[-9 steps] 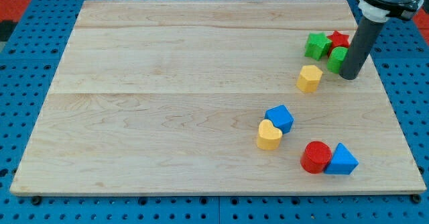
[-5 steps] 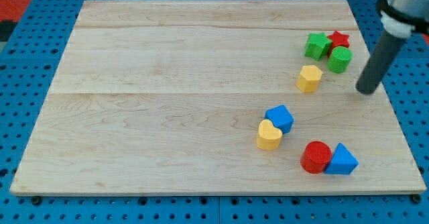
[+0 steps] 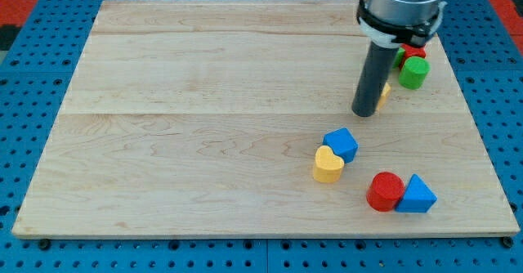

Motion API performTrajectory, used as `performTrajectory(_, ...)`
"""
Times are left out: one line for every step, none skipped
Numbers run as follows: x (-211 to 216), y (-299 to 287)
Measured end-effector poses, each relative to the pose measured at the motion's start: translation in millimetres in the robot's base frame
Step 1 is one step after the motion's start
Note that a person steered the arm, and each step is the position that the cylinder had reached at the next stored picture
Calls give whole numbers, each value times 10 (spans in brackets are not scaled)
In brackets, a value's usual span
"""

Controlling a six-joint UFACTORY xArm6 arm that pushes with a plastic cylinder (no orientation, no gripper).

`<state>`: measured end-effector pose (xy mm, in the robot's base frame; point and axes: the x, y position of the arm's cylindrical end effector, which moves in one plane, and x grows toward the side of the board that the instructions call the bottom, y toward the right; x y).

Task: Push the yellow hexagon into the green blocks red star

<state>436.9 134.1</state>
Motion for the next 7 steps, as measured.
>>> performTrajectory(-214, 14)
performTrajectory(-520, 340)
performTrajectory(-657, 492)
performTrajectory(-615, 189)
performTrajectory(-419, -193)
performTrajectory(-234, -244)
performTrajectory(-88, -620)
